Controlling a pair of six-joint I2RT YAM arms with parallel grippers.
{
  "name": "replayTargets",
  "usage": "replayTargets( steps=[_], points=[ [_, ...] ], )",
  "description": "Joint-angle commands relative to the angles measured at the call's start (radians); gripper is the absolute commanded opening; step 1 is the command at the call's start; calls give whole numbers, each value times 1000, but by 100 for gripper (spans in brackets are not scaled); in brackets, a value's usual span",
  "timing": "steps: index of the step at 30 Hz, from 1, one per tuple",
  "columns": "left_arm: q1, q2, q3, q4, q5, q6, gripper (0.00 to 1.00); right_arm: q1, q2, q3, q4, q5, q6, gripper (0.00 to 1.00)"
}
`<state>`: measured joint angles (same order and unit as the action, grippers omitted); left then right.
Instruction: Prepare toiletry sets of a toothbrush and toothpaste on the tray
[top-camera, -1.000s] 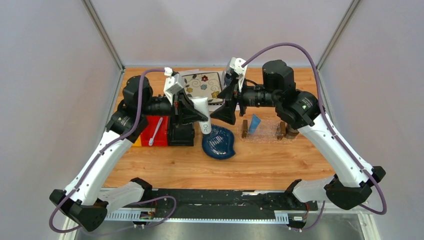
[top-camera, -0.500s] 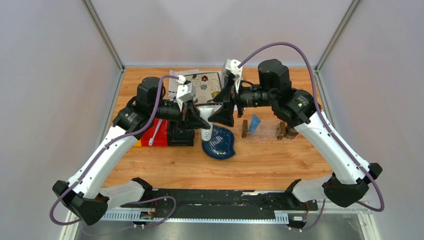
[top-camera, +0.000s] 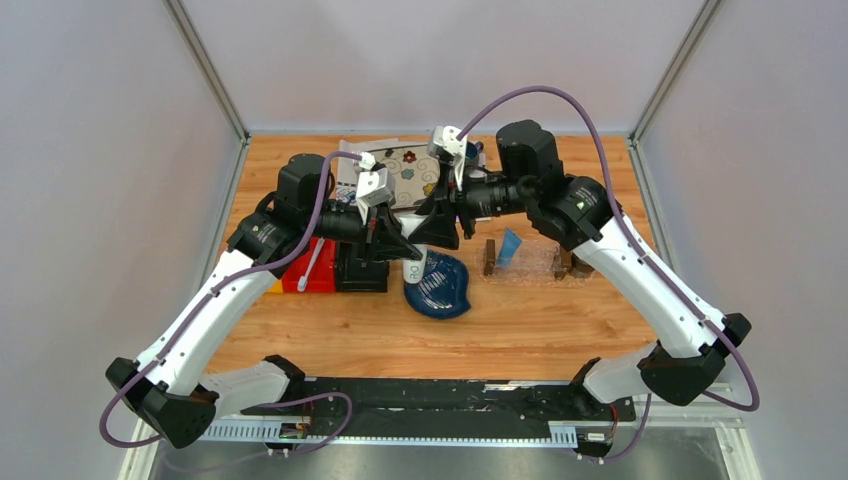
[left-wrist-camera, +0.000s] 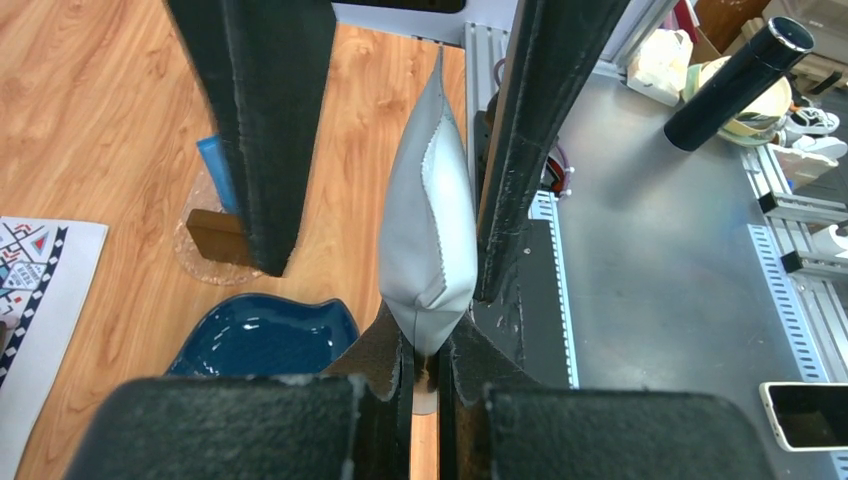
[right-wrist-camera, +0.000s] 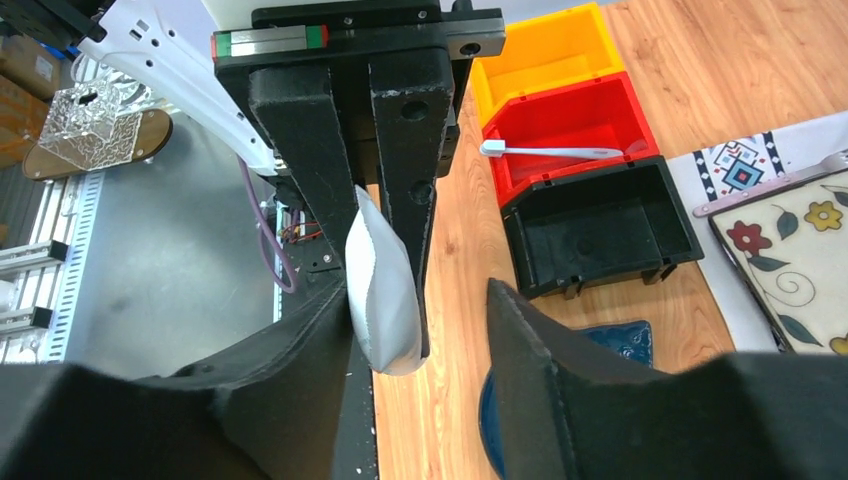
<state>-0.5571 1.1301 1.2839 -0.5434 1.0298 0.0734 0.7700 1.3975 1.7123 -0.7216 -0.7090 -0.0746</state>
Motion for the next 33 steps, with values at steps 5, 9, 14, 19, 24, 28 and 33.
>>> replayTargets(
  steps=[5,9,14,19,24,28,33],
  points=[
    [-10,-3,43,10,15,37,0,14,6,33,11,-23,-10,27],
    [-12,-3,38,10,12,43,0,21,5,40,-2,-17,-34,2],
    [-10,-9,32,2,-5,62,29,28,-15,37,-19,41,-68,0],
    [-12,-26,26,7,-48,66,53,26,-54,27,-16,153,-88,0],
    [-10,-42,25,8,-112,74,56,22,-97,-20,16,331,-114,0],
    [-10,-67,11,14,-171,78,57,-30,-155,-77,68,442,-119,0],
    [-7,-93,-32,51,-250,74,57,-119,-232,-170,140,591,-106,0]
  ],
)
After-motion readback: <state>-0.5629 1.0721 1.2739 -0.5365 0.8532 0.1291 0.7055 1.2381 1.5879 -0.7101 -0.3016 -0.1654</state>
